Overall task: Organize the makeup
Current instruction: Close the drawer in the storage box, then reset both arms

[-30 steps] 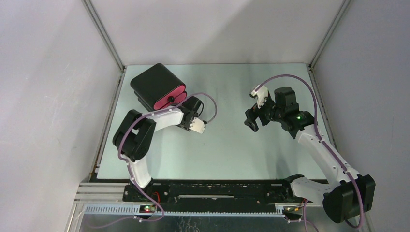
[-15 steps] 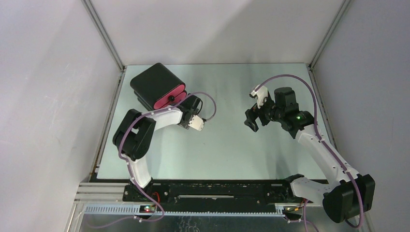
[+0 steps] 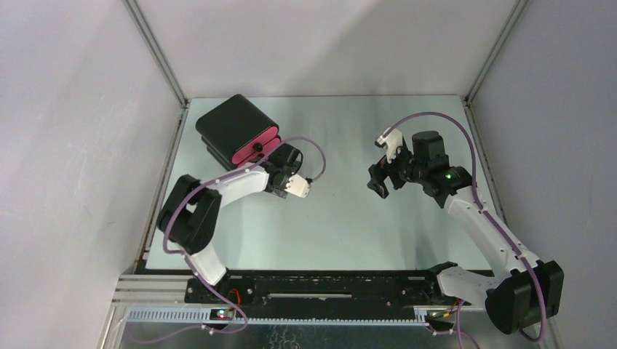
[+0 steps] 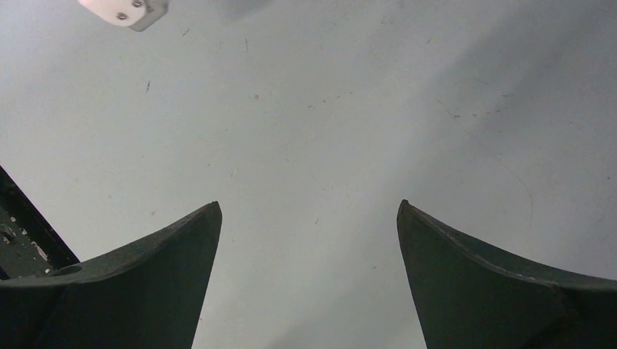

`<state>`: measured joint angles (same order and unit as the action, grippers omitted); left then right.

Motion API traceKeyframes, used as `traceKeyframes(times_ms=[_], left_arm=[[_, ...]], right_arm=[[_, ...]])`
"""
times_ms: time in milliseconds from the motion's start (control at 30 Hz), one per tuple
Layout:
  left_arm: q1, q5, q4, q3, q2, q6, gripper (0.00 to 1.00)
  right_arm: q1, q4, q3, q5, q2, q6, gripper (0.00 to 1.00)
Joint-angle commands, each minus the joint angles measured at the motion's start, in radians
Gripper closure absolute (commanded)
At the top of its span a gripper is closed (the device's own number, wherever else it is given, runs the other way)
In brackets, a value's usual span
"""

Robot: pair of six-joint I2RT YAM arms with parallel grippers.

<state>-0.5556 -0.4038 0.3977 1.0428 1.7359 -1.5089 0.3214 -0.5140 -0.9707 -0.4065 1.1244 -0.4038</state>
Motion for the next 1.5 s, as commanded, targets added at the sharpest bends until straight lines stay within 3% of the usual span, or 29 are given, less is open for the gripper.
traceKeyframes(times_ms=[0,167,333,600,833,1033,1200,1467], left_arm=[[-0.03,0.197,0.098,-0.018,-0.168,0.192,0.17],[-0.022,0.379,0.081,-0.07,-0.331,0.407,0.12],[0.032,0.457,-0.137,-0.191,-0.522,0.671,0.04],[0.244,0.502,-0.41,-0.331,-0.786,1.151,0.0],[0.493,0.409,-0.553,-0.421,-1.011,1.429,0.0],[0.647,0.361,-0.501,-0.43,-1.156,1.541,0.0],[0.66,0.345,-0.42,-0.435,-1.245,1.545,0.0],[0.66,0.459,-0.317,-0.457,-1.402,1.51,0.0]], right_arm=[[-0.004,0.016,0.0,0.009,-0.01,-0.004,0.0],[-0.005,0.06,0.0,0.12,-0.018,0.023,0.0],[-0.007,0.088,-0.017,0.245,-0.03,0.048,0.0],[-0.008,0.135,-0.023,0.456,-0.045,0.123,0.0],[-0.109,0.142,-0.022,0.36,-0.122,0.236,0.0],[-0.177,0.089,-0.022,0.243,-0.186,0.272,0.0],[-0.177,0.063,-0.016,0.255,-0.23,0.276,0.0],[-0.182,0.052,0.073,0.297,-0.436,0.236,0.0]])
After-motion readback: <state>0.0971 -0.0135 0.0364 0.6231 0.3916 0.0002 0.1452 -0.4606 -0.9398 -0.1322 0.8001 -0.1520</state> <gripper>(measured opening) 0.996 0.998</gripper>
